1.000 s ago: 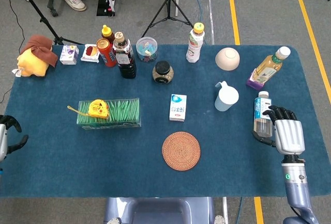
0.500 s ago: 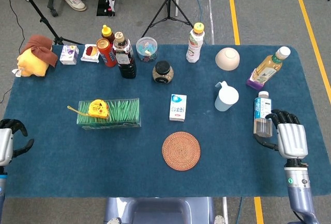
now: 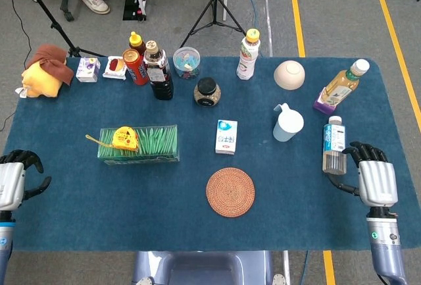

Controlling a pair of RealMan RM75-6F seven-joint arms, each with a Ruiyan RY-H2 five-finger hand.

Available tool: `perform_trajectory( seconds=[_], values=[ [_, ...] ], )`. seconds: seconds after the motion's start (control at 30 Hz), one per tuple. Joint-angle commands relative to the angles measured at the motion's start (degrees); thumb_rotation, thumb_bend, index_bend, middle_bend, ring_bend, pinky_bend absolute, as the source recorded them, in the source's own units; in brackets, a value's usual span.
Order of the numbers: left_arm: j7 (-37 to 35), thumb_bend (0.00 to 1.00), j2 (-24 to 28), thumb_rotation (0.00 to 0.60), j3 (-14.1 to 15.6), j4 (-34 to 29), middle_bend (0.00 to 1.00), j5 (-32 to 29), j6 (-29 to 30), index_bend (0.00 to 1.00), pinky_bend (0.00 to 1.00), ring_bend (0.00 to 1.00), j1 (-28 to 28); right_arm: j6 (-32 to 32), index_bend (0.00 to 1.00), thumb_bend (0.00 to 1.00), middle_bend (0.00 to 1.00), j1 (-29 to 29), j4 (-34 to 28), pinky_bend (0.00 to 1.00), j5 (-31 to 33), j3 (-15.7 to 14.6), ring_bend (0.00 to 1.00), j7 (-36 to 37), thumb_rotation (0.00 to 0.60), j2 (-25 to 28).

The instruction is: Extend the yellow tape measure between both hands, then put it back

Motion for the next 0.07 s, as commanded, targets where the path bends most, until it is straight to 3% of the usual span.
perform_trajectory(
  seconds=[0.03, 0.07],
  values=[
    [0.1, 0.23, 0.1, 0.6, -0.3, -0.2, 0.42, 0.0, -0.1, 0.58, 0.33, 0.27, 0.3, 0.0, 0.35, 0.25, 0.27, -0.2, 0.1, 0.26, -0.2, 0.0, 0.25, 0.3, 0.349, -0.1],
    [0.1, 0.23, 0.2, 0.6, -0.3, -0.3, 0.42, 0.1, -0.1, 0.58, 0.33, 0.27, 0.4, 0.0, 0.35, 0.25, 0.27, -0.2, 0.1, 0.26, -0.3, 0.0, 0.25, 0.4, 0.35, -0.1]
  ],
)
